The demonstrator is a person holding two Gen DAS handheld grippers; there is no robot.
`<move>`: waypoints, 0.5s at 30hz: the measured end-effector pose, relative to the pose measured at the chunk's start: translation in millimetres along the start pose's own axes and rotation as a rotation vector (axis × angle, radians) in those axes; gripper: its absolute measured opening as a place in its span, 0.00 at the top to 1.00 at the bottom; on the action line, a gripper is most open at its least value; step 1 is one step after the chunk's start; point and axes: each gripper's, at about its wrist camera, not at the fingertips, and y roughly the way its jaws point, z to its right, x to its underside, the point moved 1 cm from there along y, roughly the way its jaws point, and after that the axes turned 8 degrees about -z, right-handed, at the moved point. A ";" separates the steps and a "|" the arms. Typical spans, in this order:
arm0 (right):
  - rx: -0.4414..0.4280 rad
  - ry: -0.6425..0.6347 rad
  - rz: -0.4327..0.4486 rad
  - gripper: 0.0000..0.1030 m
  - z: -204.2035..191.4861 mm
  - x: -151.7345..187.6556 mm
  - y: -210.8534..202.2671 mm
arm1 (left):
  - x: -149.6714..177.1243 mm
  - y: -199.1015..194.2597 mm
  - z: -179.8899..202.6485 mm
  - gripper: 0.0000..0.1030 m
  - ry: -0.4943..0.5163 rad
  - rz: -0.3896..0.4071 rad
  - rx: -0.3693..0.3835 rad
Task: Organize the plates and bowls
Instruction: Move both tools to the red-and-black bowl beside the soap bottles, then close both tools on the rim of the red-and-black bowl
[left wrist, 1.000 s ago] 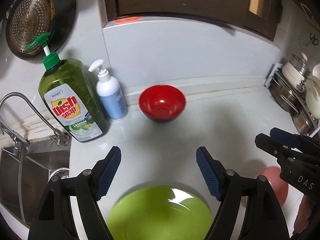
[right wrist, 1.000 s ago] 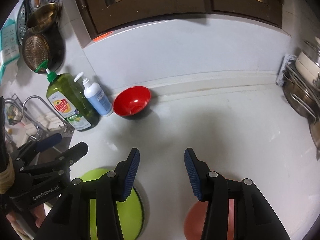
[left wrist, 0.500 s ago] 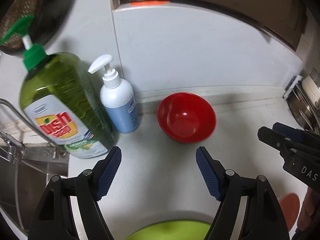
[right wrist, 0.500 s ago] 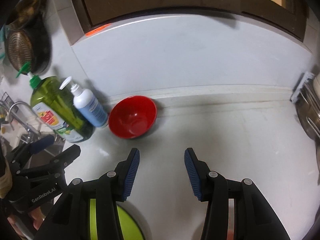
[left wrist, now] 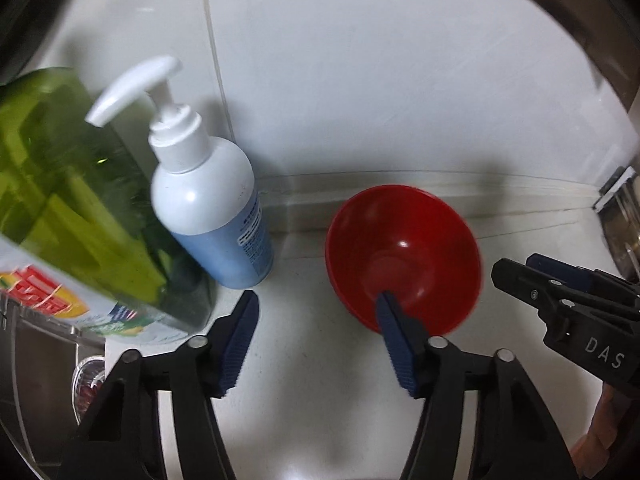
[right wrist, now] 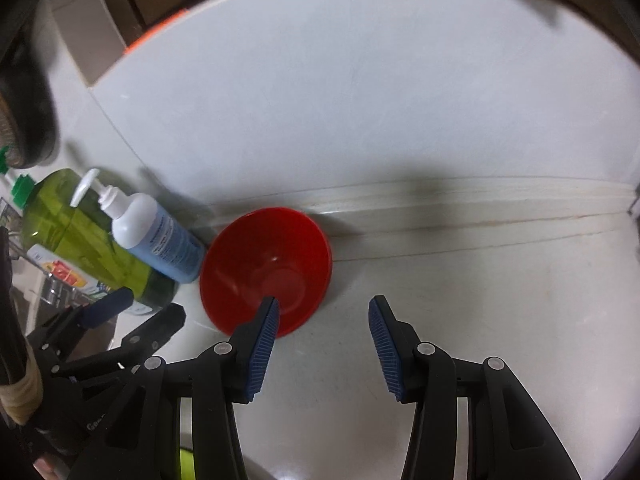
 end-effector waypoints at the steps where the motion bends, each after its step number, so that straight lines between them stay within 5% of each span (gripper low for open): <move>1: 0.001 0.003 -0.012 0.54 1.4 -2.5 6.3 | -1.3 3.4 0.5 0.49 0.000 -0.004 -0.007; 11: -0.010 0.027 -0.080 0.61 10.7 -17.1 45.0 | -17.5 38.3 9.5 0.56 0.013 -0.048 0.009; 15: -0.027 0.027 -0.095 0.73 9.7 -19.6 51.9 | -20.2 45.4 11.6 0.72 0.013 -0.072 0.024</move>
